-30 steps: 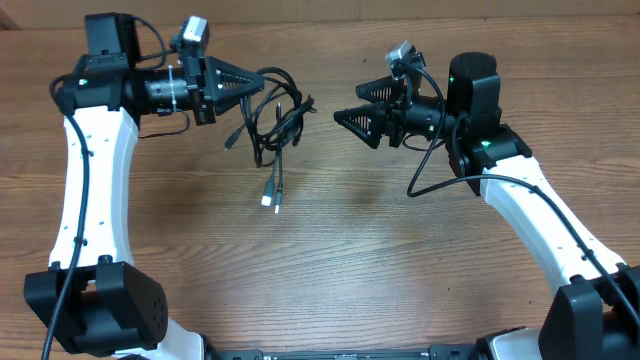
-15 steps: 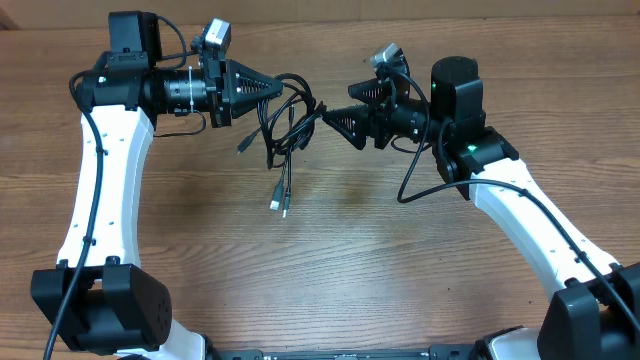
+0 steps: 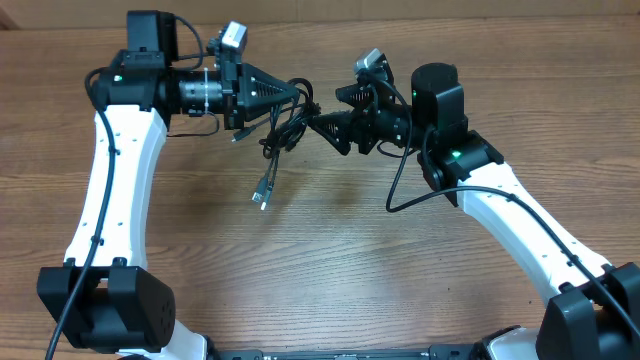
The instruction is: Untangle cables
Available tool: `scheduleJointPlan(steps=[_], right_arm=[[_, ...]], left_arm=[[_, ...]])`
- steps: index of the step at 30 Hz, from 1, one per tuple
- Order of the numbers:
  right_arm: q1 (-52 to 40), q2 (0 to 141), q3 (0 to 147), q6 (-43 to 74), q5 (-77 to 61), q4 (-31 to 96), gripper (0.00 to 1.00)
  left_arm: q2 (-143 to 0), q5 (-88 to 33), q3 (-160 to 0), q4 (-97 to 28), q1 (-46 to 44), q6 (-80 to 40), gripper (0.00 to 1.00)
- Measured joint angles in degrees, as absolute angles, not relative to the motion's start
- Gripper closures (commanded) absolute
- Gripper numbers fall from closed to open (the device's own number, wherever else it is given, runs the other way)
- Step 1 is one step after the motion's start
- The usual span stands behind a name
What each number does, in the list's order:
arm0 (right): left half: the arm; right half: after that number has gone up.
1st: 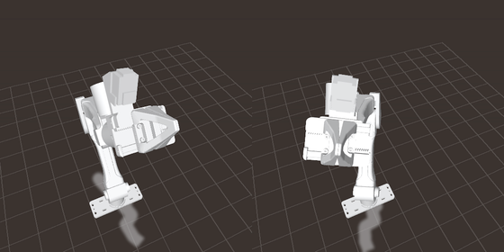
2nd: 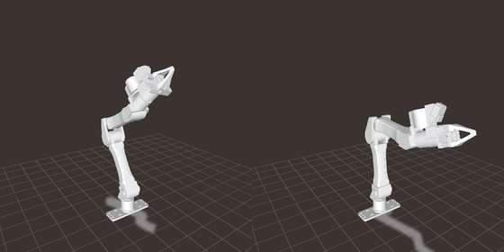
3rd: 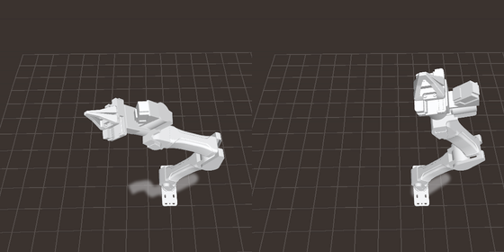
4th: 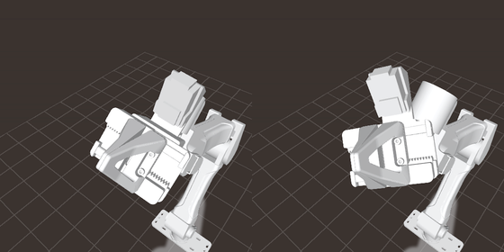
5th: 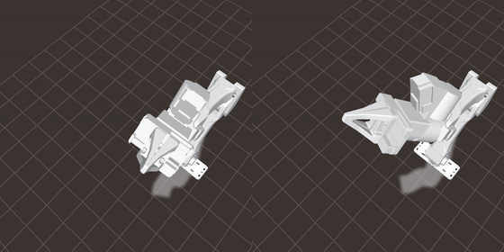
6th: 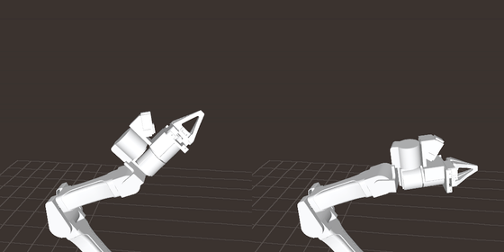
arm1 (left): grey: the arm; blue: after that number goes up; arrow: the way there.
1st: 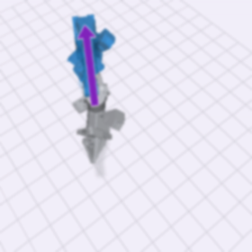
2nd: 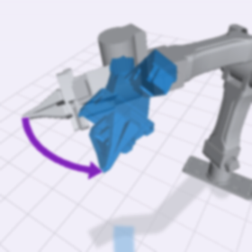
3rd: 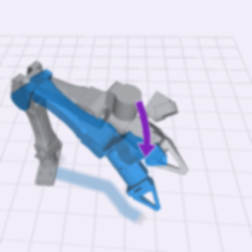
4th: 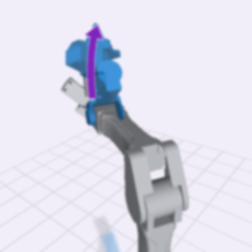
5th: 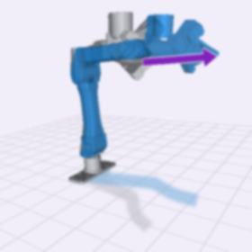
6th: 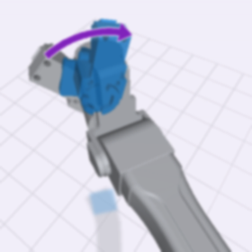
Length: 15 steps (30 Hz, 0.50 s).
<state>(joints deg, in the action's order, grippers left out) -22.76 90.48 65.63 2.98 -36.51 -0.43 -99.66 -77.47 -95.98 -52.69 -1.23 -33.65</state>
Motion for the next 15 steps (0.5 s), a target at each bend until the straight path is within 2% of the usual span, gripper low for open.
scheduleJointPlan(steps=[5,10,15], right_arm=[[-23.0,90.5,65.6,2.9,-33.1,-0.5,0.16],[-23.0,90.5,65.6,2.9,-31.0,-2.1,0.28],[-23.0,90.5,65.6,2.8,-30.4,-2.8,0.27]], left_arm=[[-99.7,-77.1,-96.0,-52.6,-3.0,-34.0,0.96],[-99.7,-77.1,-96.0,-52.5,-4.1,-34.2,0.96],[-99.7,-77.2,-96.0,-52.5,-4.3,-34.7,0.96]])
